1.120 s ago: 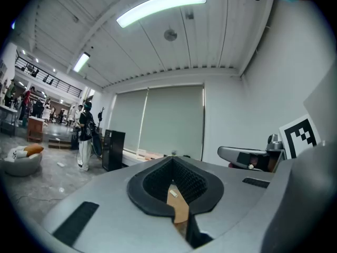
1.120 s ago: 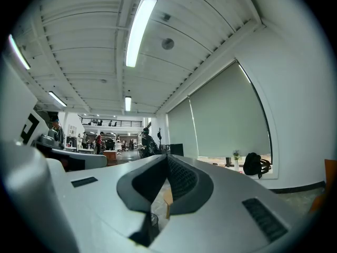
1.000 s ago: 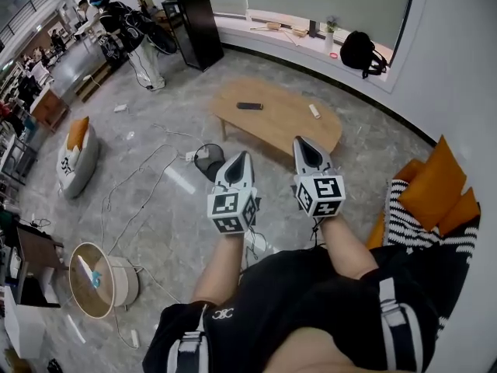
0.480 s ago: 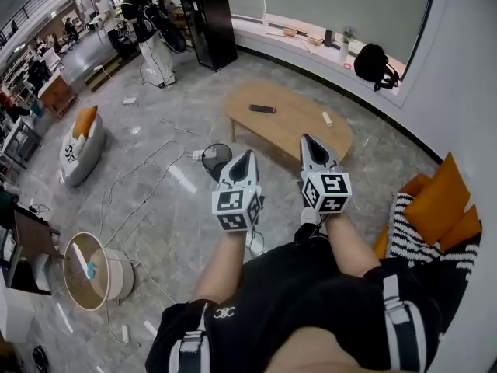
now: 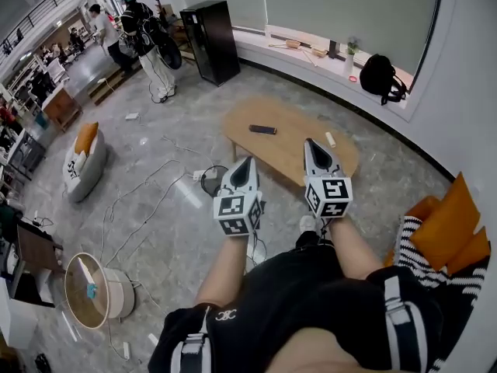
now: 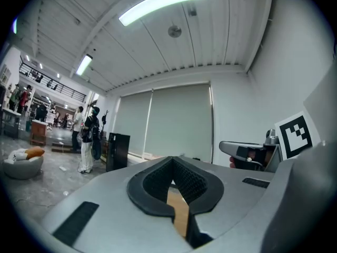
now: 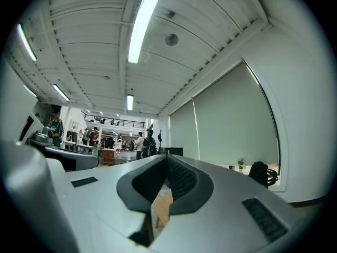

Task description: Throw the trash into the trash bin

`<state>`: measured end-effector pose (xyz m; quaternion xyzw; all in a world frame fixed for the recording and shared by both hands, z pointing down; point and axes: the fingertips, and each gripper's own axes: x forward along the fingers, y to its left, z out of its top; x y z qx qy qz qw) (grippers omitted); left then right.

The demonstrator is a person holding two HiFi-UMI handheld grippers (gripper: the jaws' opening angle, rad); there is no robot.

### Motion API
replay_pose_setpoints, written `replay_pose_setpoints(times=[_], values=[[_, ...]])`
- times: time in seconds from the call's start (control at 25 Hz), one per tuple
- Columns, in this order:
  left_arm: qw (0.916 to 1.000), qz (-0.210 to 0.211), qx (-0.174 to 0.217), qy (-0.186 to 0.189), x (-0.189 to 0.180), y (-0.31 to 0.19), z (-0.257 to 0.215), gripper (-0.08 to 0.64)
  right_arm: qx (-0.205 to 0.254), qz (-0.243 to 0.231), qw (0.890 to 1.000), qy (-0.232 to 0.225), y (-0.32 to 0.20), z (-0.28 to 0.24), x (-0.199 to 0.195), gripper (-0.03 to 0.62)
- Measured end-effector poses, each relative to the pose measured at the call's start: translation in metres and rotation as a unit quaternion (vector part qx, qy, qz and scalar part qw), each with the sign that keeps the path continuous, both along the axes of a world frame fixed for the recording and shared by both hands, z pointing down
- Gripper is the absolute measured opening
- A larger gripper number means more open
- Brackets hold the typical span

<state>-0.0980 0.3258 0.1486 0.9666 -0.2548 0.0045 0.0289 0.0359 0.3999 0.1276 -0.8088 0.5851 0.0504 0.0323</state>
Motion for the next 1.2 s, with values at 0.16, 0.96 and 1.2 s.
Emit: replay_pose_setpoints(times=[0.16,0.96,1.2], values=[[1.0,0.005,0.002,-0.003,0.061,-0.03,0.006,0.009,0.001,0.011,1.0,0.007,-0.027,0.003,0.058,0.011],[0.9964,0.057,-0.03,-0.056,0.38,-0.122,0.012,0.009,-0.053,0.038,0.997,-0.045,-0.119,0.035,0.371,0.011],[0.994,0.061,-0.054,-0.073,0.404,-0.138,0.036,0.009,-0.076,0.045,0.994,-0.059,-0.132,0.059,0.405,0.011]])
